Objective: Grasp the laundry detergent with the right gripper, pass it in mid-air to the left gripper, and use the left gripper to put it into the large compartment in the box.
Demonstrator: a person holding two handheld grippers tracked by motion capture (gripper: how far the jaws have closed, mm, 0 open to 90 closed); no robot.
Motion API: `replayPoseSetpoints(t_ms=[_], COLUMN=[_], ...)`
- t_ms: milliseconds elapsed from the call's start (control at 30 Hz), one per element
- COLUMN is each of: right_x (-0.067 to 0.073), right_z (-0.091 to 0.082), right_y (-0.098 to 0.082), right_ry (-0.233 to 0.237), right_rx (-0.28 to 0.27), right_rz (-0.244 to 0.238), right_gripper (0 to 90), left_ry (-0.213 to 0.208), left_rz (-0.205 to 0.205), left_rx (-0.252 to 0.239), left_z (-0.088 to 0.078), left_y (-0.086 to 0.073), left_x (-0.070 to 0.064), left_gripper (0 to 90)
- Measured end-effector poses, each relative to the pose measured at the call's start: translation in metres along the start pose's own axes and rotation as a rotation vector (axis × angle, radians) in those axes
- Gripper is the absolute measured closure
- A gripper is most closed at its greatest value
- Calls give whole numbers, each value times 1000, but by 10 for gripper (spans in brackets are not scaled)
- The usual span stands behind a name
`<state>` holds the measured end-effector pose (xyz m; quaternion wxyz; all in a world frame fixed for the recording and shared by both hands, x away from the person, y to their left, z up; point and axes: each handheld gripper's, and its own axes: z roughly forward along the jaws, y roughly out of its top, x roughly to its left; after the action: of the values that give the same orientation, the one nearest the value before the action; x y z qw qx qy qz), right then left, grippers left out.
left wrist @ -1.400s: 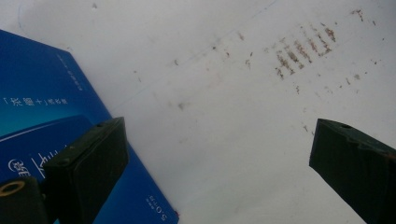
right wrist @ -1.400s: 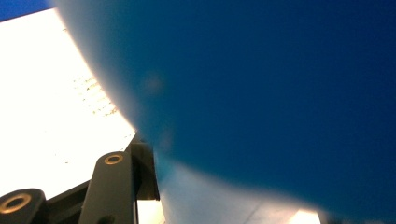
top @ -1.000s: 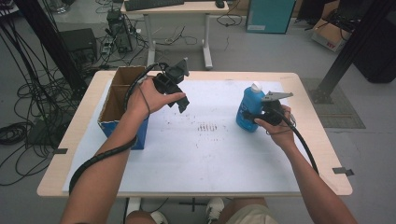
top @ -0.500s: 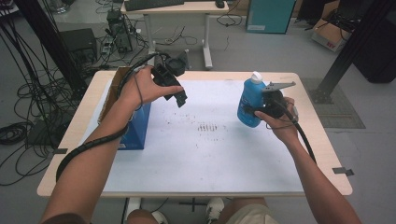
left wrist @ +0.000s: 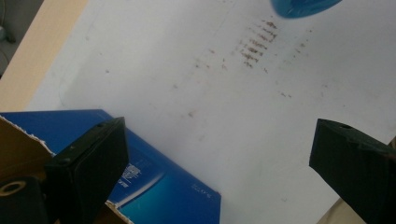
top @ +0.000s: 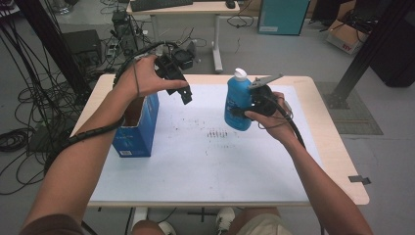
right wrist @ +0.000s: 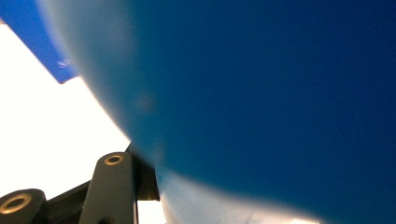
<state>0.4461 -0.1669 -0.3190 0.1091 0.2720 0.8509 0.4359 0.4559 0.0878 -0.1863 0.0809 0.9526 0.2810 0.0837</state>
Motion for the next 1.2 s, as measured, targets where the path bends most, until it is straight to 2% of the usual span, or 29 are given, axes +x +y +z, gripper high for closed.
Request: replayPoseSetpoints(t_ms=[33, 67, 233, 467, 600, 800, 933, 967, 1000, 1033, 1067, 1100, 1133, 1167, 1200], right_x=[0, 3, 12, 24, 30, 41, 48, 50, 52, 53, 55, 56, 57, 58, 59], right_z=[3, 6, 24, 48, 57, 65, 67, 68, 68, 69, 69, 70, 70, 70, 70], right_y=[3, 5, 14, 23, 28, 34, 38, 38, 39, 40, 40, 41, 42, 43, 44], right_ry=[8, 19, 94, 205, 251, 328, 344, 353, 362, 368, 376, 383, 388, 395, 396], right_rx=[-5, 8, 15, 22, 24, 8, 4, -3, -7, -12, -20, -24, -26, -24, -26], right_rz=[-31, -24, -64, -116, -147, -207, -246, -254, -255, -260, -270, -276, -282, -280, -289], right_gripper=[440, 439, 439, 438, 437, 437, 437, 437, 437, 437, 437, 437, 437, 437, 437], left_ry=[0, -2, 10, -9, -15, -32, -54, -52, -69, -69, -72, -70, -83, -93, -97], left_rz=[7, 21, 65, 118, 150, 191, 203, 245, 223, 236, 265, 264, 244, 270, 271], left_rx=[-3, 3, 1, 5, 15, 31, 46, 63, 57, 57, 83, 84, 68, 85, 90], left_z=[-2, -5, -19, -32, -36, -37, -34, -33, -31, -28, -27, -26, -24, -23, -22], left_y=[1, 2, 7, 12, 14, 18, 19, 21, 20, 20, 21, 21, 20, 20, 19], left_x=[-1, -1, -2, -7, -12, -21, -28, -28, -31, -32, -31, -32, -34, -32, -31], left_gripper=[51, 51, 50, 47, 46, 49, 49, 48, 48, 48, 48, 48, 48, 47, 46])
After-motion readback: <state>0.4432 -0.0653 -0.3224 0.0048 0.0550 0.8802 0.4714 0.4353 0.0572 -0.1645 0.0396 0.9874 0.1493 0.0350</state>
